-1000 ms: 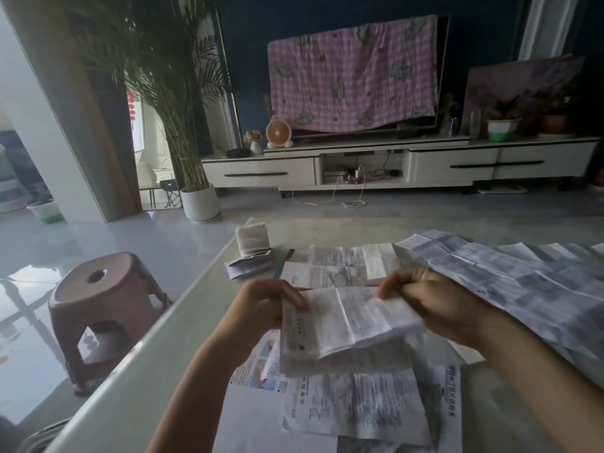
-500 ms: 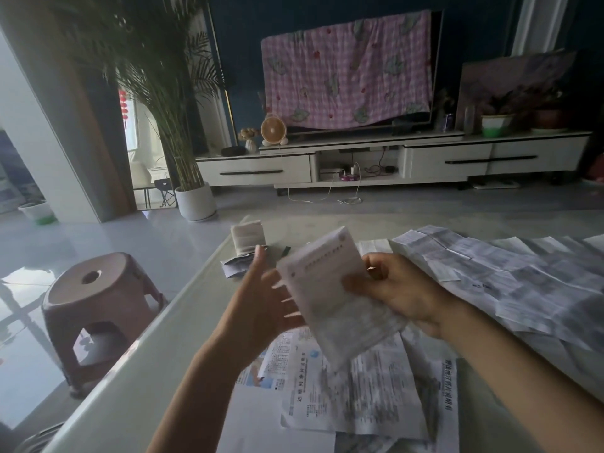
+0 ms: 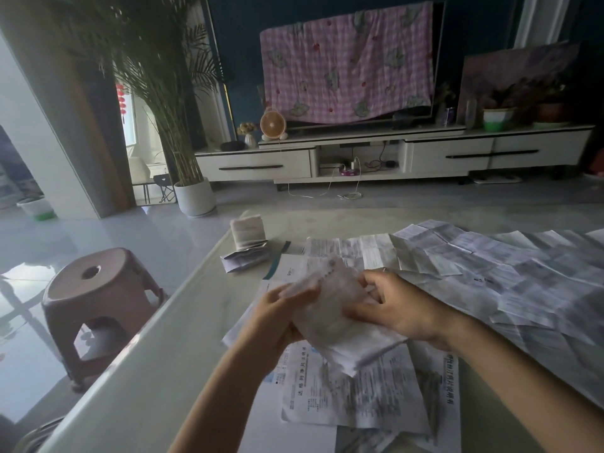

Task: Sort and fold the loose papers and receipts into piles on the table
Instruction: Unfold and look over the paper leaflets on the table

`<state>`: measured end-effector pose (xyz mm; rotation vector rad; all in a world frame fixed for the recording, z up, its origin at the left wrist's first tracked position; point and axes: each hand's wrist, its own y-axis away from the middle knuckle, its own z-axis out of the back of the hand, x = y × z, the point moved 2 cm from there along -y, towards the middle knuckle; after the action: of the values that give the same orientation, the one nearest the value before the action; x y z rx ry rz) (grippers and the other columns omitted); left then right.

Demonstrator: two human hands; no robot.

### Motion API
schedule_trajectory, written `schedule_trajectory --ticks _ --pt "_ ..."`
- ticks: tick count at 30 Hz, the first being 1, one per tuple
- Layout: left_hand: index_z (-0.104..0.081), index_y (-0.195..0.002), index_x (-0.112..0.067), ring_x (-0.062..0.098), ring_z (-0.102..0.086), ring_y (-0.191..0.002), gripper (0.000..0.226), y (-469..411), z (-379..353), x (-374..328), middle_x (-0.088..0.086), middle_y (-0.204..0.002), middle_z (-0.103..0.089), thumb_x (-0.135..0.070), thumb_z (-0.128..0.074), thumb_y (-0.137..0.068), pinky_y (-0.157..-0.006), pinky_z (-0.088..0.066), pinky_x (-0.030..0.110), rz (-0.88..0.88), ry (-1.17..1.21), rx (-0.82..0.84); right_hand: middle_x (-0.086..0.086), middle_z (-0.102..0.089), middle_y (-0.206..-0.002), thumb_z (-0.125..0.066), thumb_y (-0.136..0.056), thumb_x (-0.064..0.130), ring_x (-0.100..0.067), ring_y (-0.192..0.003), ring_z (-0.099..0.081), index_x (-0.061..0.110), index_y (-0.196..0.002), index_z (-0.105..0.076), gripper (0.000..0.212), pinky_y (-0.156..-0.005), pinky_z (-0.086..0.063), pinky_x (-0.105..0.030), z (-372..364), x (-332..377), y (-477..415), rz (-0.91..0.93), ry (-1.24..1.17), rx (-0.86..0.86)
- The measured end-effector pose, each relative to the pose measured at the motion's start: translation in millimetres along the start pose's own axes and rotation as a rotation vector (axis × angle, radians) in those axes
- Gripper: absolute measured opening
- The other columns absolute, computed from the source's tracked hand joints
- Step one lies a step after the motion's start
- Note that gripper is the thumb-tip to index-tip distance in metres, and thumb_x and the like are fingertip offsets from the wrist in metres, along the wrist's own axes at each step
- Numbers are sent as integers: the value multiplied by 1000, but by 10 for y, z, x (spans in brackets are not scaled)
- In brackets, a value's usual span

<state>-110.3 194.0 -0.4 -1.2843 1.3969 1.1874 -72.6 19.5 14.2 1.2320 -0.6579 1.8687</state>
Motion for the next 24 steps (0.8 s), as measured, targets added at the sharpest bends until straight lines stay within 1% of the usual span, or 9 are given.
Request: schedule_trajectory --ticks 3,6,10,13,15,16,18,21,24 --pt "-68 -85 -1 24 -62 -74 14 -5 86 -47 17 -83 -64 -11 -72 -75 -67 -55 33 18 -168 -7 -9 -71 -99 -69 -81 22 -22 -90 -69 8 -108 -59 32 -84 -56 -39 53 25 42 4 1 64" --pt "-70 -72 -12 24 -60 -71 11 6 137 -117 15 -79 -63 -14 -71 -61 -64 -52 31 24 -291 -13 -10 -72 -89 -70 -78 29 -16 -79 -67 5 -93 -67 28 -79 -53 -32 131 55 42 12 103 -8" --pt "-73 -88 -20 16 -66 -78 25 57 86 -137 3 -82 -70 -25 -72 -64 -69 -53 28 88 -402 199 13 -65 -61 -71 -81 23 6 -56 -55 19 -70 -68 12 -56 -41 -9 53 168 91 15 152 164" --pt "-74 -80 -17 3 -61 -70 4 41 -42 -109 -2 -74 -68 -17 -75 -76 -69 -49 19 -27 -565 122 19 -57 -49 -67 -84 22 7 -48 -49 27 -60 -61 26 -50 -34 -5 -31 175 56 27 202 184" --pt "-73 -75 -15 -8 -56 -59 7 28 -60 -135 -11 -64 -66 -10 -70 -80 -61 -45 8 -109 -678 34 20 -58 -50 -65 -86 24 7 -47 -49 28 -62 -63 24 -49 -35 -6 -25 164 38 31 209 169" --pt "-73 -73 -17 -9 -56 -56 11 27 -31 -164 -13 -61 -66 -9 -69 -80 -59 -45 8 -130 -685 -3 18 -59 -52 -64 -87 23 6 -47 -50 27 -66 -65 21 -48 -36 -8 1 166 45 28 201 172" --pt "-73 -67 -21 -2 -61 -60 20 21 42 -223 -11 -62 -69 -7 -69 -80 -64 -51 15 -121 -614 -17 8 -66 -61 -64 -86 22 1 -49 -53 20 -74 -69 13 -47 -41 -15 86 172 74 11 170 178" --pt "-75 -65 -24 14 -66 -67 23 36 70 -264 2 -75 -73 -8 -67 -80 -73 -55 33 -70 -510 51 -6 -72 -79 -67 -82 20 -14 -67 -64 13 -80 -72 10 -63 -52 -30 204 179 105 21 168 171" --pt "-76 -67 -21 16 -66 -66 16 59 111 -289 5 -75 -73 -12 -67 -76 -68 -55 32 -71 -433 50 -1 -69 -65 -68 -80 13 -9 -54 -61 9 -75 -69 7 -51 -49 -20 326 153 157 -10 128 138"
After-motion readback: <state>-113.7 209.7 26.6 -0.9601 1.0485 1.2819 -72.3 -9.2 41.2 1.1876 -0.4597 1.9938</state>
